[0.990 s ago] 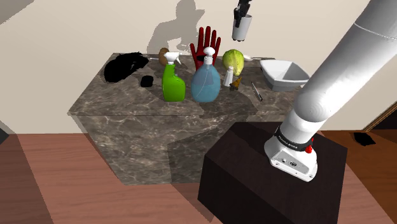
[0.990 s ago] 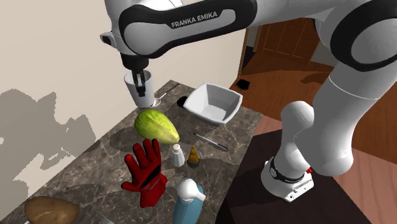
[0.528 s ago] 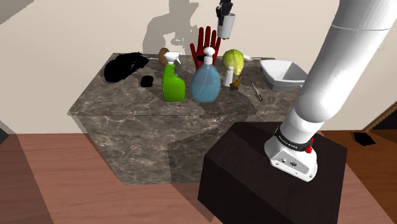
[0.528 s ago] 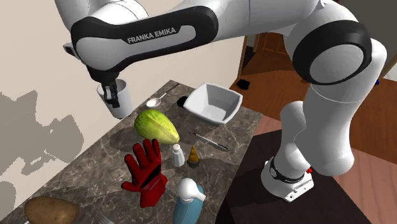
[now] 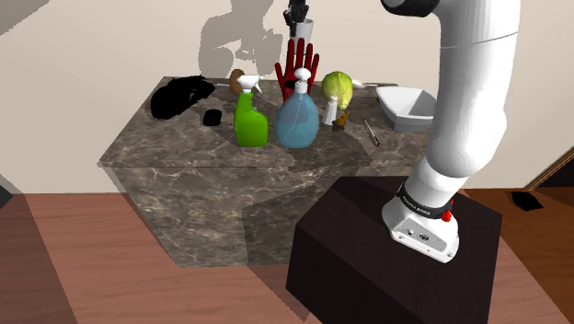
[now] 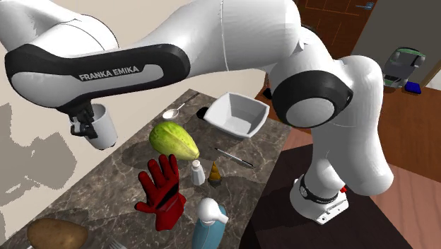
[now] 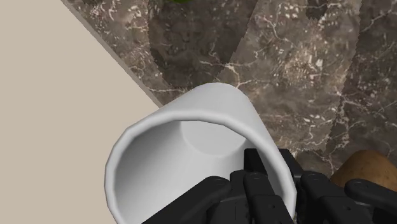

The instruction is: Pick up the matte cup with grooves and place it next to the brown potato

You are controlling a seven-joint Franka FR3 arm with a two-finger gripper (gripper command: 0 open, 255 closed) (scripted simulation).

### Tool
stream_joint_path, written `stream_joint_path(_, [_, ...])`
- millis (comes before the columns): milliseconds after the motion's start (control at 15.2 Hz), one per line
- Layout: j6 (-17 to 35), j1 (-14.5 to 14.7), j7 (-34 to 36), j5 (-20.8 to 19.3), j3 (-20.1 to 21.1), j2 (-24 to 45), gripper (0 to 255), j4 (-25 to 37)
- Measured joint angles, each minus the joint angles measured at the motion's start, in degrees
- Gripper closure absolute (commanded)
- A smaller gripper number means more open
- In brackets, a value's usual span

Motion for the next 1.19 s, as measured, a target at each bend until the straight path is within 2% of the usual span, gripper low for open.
stream_joint_path(132, [-2.9,-0.19,1.16,0.82,0.61,4.93,255,7.79])
stream_joint_path(264, [-7.1,-1.21,2.2,1.96,1.35,12.18,255,19.12])
stream_joint_path(330, [-8.02,-1.57,2.41,2.26,1.56,14.27,255,22.12])
stream_joint_path(1188, [3.06,0.2,2.72,1.97,1.55,12.43,255,9.02])
